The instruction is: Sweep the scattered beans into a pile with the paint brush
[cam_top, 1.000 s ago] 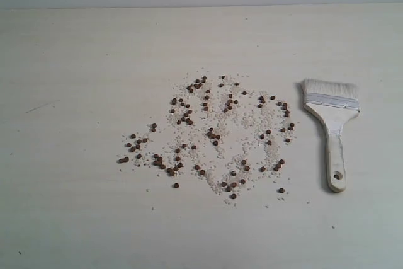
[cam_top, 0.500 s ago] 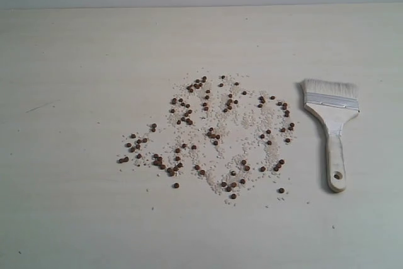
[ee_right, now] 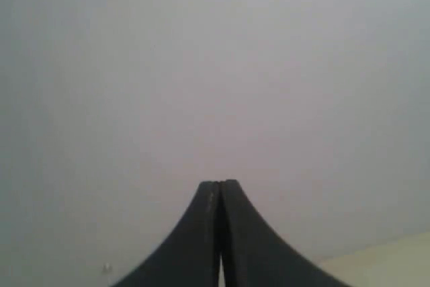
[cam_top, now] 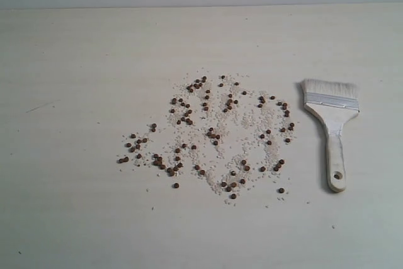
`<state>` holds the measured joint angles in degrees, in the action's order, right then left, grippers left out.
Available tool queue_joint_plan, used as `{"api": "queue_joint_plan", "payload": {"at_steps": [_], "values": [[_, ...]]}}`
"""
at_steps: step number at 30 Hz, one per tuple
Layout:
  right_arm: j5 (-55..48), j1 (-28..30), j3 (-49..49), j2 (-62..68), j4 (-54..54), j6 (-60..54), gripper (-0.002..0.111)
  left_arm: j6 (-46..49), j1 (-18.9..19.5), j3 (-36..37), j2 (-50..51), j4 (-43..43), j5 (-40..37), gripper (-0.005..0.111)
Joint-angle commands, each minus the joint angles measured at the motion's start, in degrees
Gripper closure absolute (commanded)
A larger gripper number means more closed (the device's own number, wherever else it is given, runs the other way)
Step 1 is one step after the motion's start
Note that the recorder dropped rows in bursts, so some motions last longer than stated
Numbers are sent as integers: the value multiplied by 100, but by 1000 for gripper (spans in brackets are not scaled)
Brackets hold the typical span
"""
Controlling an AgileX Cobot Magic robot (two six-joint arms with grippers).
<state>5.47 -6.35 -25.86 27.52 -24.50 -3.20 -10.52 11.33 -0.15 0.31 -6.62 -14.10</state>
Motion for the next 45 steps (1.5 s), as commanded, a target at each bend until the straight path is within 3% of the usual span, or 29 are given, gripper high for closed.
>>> {"api": "queue_joint_plan", "payload": {"at_steps": [1,7,9,12,20,25,28,45], "values": [[-1640,36,-976,1311,381,-334,108,-45,5,15,-31,-4,-4,107],[-4802,36,-2420,3363,2622,431,108,-45,5,15,-31,-4,-4,107],[-5285,36,-2541,3935,3373,1027,108,-45,5,15,-31,-4,-4,107],[-5766,36,-2541,4779,3438,1199,99,-45,5,15,-31,-4,-4,107],[-5044,-159,-2541,6323,2756,1390,64,-45,5,15,-31,-4,-4,107],[-4150,-703,-2541,6766,2642,1766,64,-45,5,15,-31,-4,-4,107],[-4226,-702,-2541,6976,2716,2177,56,-45,5,15,-31,-4,-4,107],[-4003,-702,-2531,7737,2840,2177,56,-45,5,15,-31,-4,-4,107]]}}
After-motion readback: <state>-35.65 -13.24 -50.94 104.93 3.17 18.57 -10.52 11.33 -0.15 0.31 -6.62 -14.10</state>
